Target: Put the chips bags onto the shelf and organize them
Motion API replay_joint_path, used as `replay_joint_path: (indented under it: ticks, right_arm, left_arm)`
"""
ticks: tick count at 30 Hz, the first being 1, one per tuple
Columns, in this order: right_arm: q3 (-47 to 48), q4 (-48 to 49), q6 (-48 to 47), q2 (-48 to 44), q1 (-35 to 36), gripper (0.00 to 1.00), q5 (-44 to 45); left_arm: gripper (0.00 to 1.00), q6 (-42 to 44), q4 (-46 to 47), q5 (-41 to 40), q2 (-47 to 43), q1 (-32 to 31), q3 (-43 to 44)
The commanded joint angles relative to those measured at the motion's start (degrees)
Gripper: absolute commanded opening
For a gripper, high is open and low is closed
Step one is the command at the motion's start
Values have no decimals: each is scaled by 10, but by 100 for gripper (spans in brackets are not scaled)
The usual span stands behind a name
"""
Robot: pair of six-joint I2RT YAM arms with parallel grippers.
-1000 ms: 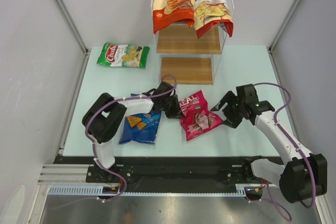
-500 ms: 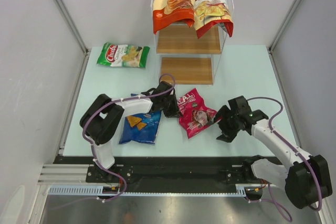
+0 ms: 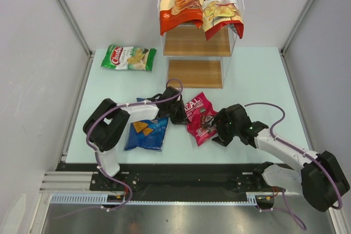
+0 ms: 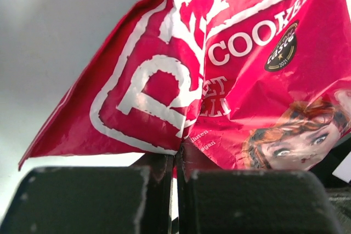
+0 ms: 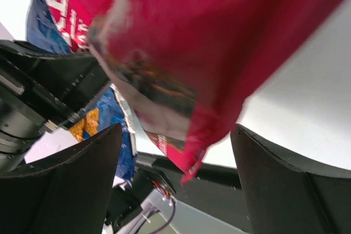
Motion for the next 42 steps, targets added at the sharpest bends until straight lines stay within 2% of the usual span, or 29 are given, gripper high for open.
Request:
replay_joint_path:
  ticks: [1,8,11,14,17,18,20,23,24,26,27,30,32,38,42]
  right_arm:
    - [-14,88,7,22,8,86,59]
    - [-54,161,4,98,9,89,59]
    - [-62,176,1,103,13,87,70]
    - [-63,195,-4,91,15,81,75]
    - [-63,191,-12,65,13,69,91]
    - [-63,184,-12,58,13,60,92]
    - [-63,164,-17,34,12,52,94]
    - [-63,137,-26,1,11,33,102]
    - [-63,123,-31,-8,10,19,104]
    - [-62,115,-42,-33,7,8,103]
    - [-62,117,-51,-41,4,0,98]
    - [-62,138,-63,-71,-12,0,81]
    - [-52,146,-72,-86,-23,0,56]
    - [14,115,-130,-114,-48,0,13]
    - [94,96,-143,-121,-58,0,9]
  left_arm:
    - [0,23,-22,22,-19,-5,12]
    - [0,40,-55,30,-3,-5,32]
    - [0,35,-46,47,1,-5,19]
    - [0,37,-42,53,0,-5,15]
    - [0,47,-70,39,-3,-5,28]
    - [3,50,-88,34,-5,-5,33]
    - [7,59,-102,16,-17,-5,46]
    - [13,68,-118,-2,-33,-3,54]
    - [21,69,-125,-6,-40,-2,58]
    - [32,77,-146,-24,-48,1,65]
    - [43,81,-155,-34,-61,2,68]
    - [55,90,-205,-92,-97,8,89]
    - [59,91,-229,-117,-120,16,91]
    - [63,90,-267,-150,-212,68,53]
    - [63,90,-263,-145,-260,102,-17]
